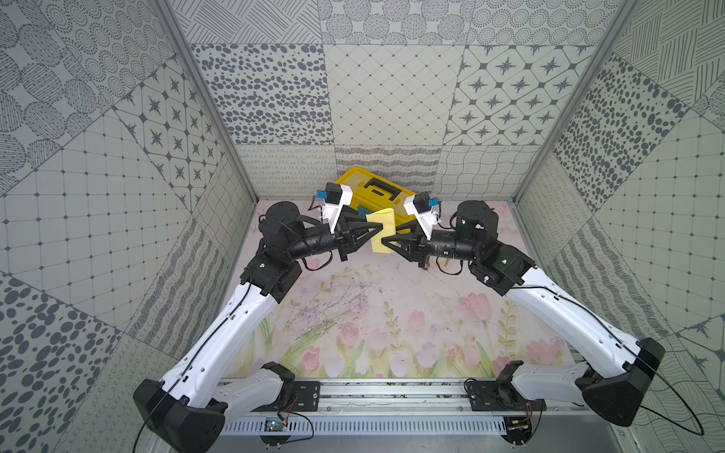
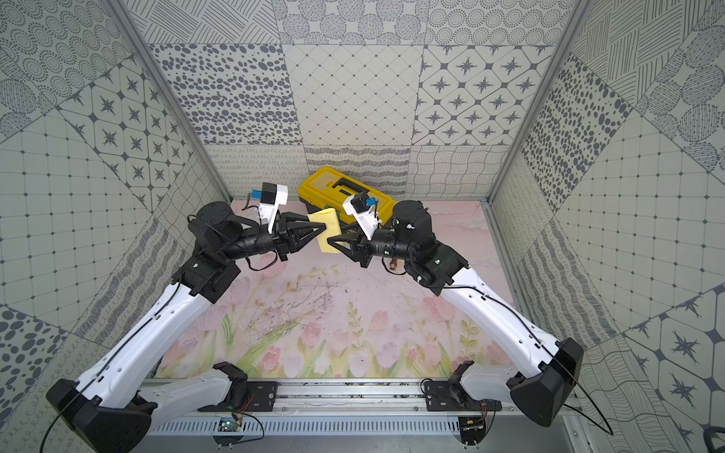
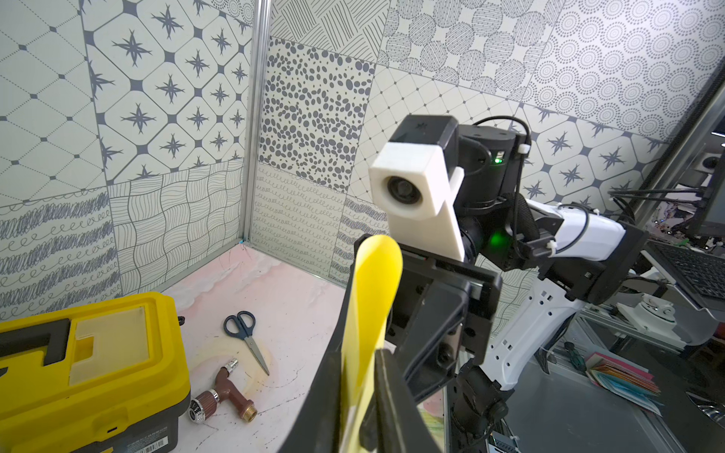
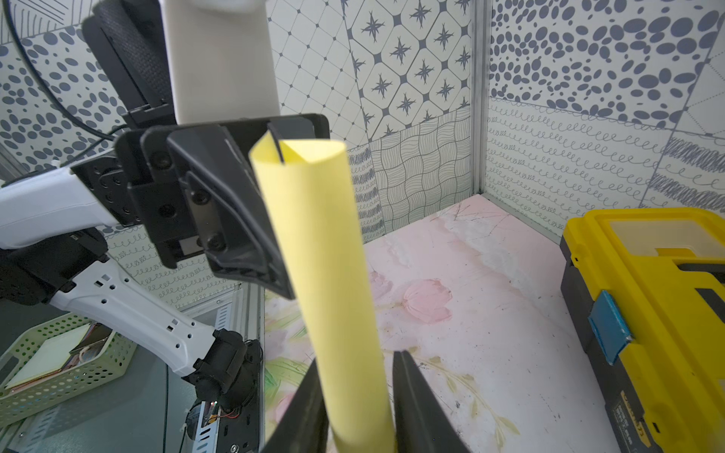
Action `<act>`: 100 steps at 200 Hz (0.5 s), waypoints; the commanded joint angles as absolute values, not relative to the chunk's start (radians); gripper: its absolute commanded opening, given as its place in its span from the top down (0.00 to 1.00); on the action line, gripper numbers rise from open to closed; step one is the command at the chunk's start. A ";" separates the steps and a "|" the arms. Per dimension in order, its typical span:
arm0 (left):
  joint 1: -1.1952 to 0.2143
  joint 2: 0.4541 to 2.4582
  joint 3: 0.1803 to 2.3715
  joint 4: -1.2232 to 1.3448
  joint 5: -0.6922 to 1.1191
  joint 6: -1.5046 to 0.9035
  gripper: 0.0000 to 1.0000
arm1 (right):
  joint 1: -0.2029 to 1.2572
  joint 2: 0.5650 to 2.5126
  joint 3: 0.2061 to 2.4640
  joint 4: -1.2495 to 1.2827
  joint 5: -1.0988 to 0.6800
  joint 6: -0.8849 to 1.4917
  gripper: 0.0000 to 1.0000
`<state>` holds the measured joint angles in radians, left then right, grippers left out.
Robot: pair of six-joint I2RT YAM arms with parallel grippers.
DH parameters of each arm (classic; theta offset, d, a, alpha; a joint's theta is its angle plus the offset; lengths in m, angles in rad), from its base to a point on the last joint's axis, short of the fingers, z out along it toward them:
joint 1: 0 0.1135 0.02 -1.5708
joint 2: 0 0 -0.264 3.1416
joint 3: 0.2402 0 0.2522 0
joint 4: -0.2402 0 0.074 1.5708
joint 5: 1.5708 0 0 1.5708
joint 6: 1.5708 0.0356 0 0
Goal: Fold the square paper along the opposite sides
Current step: Fold the paper.
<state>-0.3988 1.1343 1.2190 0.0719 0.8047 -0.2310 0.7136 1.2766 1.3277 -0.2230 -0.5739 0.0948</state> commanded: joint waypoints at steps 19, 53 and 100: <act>-0.401 1.143 1.234 0.125 0.833 -0.226 0.76 | 0.719 1.280 1.355 -0.199 -0.566 0.080 0.68; -0.401 1.147 1.229 0.126 0.835 -0.222 0.74 | 0.719 1.272 1.352 -0.195 -0.580 0.077 0.75; -0.402 1.144 1.226 0.126 0.840 -0.219 0.74 | 0.719 1.270 1.348 -0.190 -0.595 0.068 0.74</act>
